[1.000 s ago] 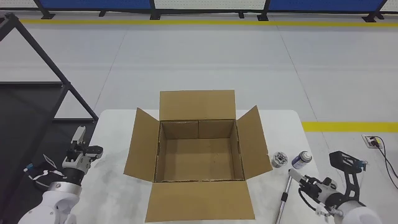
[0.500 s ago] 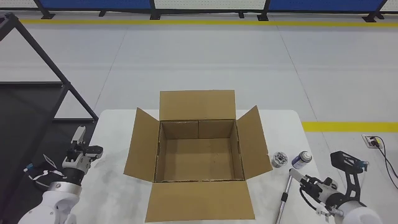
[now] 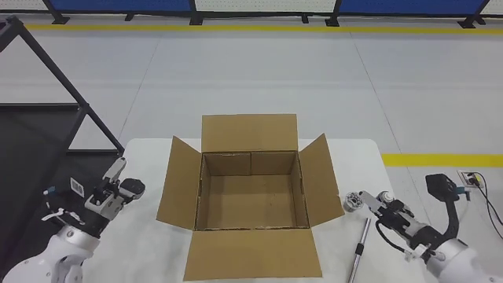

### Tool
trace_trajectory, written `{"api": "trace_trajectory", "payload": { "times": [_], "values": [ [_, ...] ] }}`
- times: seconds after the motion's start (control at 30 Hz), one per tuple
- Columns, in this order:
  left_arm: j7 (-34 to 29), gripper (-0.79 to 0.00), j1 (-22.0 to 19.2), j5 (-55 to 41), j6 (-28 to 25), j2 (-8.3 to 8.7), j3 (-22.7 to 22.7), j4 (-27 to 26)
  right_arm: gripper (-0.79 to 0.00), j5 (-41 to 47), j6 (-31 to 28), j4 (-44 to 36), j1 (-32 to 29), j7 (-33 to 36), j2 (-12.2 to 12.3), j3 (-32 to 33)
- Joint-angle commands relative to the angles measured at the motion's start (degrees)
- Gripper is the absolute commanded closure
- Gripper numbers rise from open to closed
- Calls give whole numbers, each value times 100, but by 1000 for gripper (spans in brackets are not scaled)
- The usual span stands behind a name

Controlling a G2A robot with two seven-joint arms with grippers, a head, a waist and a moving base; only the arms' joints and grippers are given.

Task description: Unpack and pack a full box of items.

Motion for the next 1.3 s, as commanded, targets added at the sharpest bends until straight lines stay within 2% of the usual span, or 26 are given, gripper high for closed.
{"api": "trace_trajectory", "payload": {
  "times": [0.0, 0.07, 0.13, 0.23, 0.47, 0.57, 0.67, 0.87, 1.03, 1.27],
  "values": [
    [-713, -785, -45, -89, -47, 47, 0, 87, -785, 597, -140, 74, -14, -197, -18, 21],
    [-1216, -785, -128, -80, -56, 94, -1, 178, -785, 1000, -240, 203, -25, -334, -27, 76],
    [-1797, -785, -198, -106, -26, 145, 20, 252, -785, 942, -190, 223, -46, -388, -22, 112],
    [-2060, -785, -185, 1, -129, 202, -109, 254, -785, 942, -190, 223, -46, -388, -22, 112],
    [-2000, -785, -149, 13, -160, 207, -161, 241, -785, 942, -190, 223, -46, -388, -22, 112],
    [-1952, -785, -144, -6, -155, 204, -159, 246, -785, 973, -222, 314, -31, -587, -29, -12],
    [-1750, -785, -155, -307, 91, 199, -42, 264, -785, 1491, -226, 532, 216, -586, -36, -277],
    [-1766, -785, -355, -536, 552, 254, -13, 475, -785, 1616, -66, 1055, 912, -370, 8, -690],
    [-1884, -785, -398, -627, 588, 309, -86, 667, -785, 1930, -93, 1413, 1339, -207, 27, -980],
    [-1838, -785, -420, -824, 618, 360, -112, 785, -785, 2113, -200, 1513, 1603, -64, 64, -1274]
  ]
}}
